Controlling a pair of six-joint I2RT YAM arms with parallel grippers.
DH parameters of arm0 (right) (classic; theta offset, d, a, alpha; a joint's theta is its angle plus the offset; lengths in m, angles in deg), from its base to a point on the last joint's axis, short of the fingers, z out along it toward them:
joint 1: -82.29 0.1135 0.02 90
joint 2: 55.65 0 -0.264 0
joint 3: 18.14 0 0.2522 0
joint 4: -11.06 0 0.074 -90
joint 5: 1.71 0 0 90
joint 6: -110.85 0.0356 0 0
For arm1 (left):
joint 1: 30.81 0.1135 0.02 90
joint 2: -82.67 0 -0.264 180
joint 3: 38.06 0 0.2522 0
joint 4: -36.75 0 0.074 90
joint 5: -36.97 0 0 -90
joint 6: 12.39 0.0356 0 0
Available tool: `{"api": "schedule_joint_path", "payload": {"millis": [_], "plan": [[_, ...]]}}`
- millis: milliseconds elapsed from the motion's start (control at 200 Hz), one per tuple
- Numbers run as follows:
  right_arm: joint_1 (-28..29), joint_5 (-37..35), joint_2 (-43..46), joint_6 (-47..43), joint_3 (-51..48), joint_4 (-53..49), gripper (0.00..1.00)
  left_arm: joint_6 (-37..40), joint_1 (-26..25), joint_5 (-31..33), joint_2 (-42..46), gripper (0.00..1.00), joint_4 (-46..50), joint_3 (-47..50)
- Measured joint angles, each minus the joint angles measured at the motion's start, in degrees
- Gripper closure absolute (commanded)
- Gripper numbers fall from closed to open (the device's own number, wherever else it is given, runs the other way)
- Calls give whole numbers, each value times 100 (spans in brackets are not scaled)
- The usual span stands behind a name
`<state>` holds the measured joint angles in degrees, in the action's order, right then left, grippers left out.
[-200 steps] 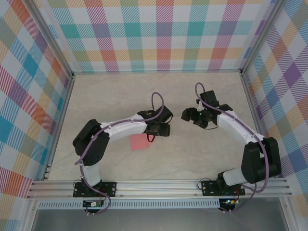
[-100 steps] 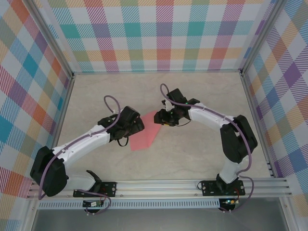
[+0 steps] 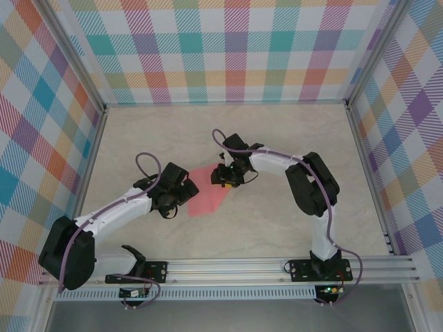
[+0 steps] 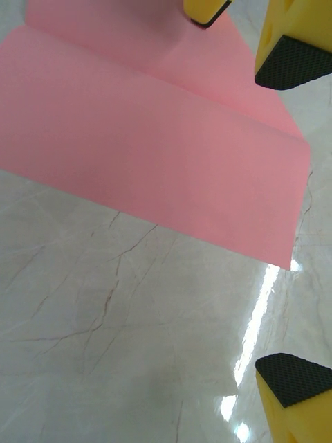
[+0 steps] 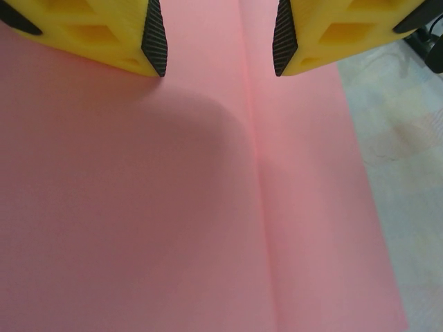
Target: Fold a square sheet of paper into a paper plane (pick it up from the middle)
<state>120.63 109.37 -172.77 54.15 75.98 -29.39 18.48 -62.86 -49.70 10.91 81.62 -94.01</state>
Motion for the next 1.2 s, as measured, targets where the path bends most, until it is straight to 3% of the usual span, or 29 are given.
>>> {"api": "schedule_joint_path", "payload": {"millis": [345, 725, 985, 1200], "plan": [[-103, -267, 46, 81, -251, 39, 54, -173, 0, -697, -136, 1, -448, 157], [-162, -400, 881, 833, -1373, 79, 53, -514, -109, -1246, -133, 2, -1104, 531], [-162, -481, 1165, 1257, -1631, -122, 53, -1143, -920, -1143, -136, 7, -1416, 531], [-162, -479, 1165, 1373, -1631, -116, 53, -1965, -1526, -931, -304, 12, -2227, 754]]}}
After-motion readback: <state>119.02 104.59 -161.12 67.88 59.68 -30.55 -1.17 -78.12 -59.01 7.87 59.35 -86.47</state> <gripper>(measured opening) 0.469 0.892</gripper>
